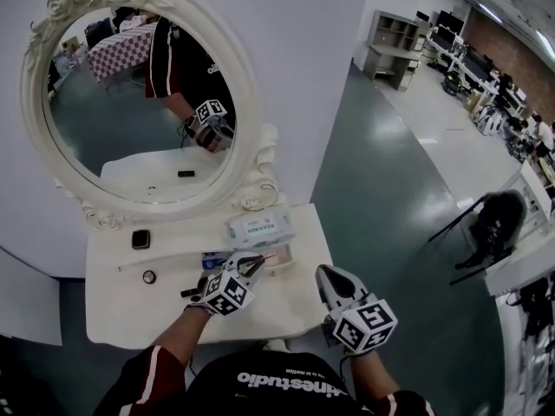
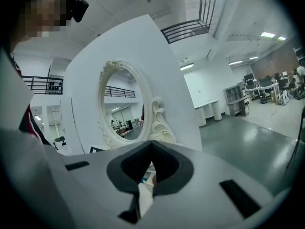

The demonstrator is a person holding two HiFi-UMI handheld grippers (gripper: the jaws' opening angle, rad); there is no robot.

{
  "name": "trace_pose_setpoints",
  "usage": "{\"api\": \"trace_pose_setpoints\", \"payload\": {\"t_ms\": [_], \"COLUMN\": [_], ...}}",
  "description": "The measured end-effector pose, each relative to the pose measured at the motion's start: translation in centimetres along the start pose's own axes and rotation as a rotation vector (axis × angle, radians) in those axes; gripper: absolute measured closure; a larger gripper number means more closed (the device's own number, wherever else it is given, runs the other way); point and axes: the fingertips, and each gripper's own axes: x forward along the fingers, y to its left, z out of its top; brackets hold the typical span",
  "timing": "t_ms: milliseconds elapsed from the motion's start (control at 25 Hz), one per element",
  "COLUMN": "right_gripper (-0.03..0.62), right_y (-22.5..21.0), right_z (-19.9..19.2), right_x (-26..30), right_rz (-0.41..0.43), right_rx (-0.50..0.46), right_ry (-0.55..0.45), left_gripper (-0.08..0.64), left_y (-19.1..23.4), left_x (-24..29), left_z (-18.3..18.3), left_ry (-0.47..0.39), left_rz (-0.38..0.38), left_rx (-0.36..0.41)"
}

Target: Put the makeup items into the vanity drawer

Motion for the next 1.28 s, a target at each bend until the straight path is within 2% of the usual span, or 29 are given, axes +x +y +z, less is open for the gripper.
{"api": "trace_pose_setpoints", "payload": {"t_ms": [360,720,1120,1280], "right_gripper": [0.589,0.589,0.589,0.589], "right_y": [-3.3,-4.4,-4.8,-4.6], "right_z": [-0.5,-1.7,-2.0,-2.3], "right_x": [-0.4,0.4,0.4,0.5], "right_rz": [-0.011,0.004,-0.018,-0.021], "right_rx": [0.018,0.037,0.046,0.045], "right_ry": [0.011,0.044,0.050,0.053], "left_gripper": [0.512,0.512,0.511,0.460], "left_y": [-1.3,-1.3,-1.8,-2.2], "left_x": [5.3,8.1,9.3,9.2], "left_z": [-1.3,-3.3,-3.1,-2.9], "left_ry": [0.095,0.185,0.166,0.146], "left_rz": [-0.036,-0.018,-0.005,-0.027], "left_rx": [0.048,0.106,0.148,0.131]}}
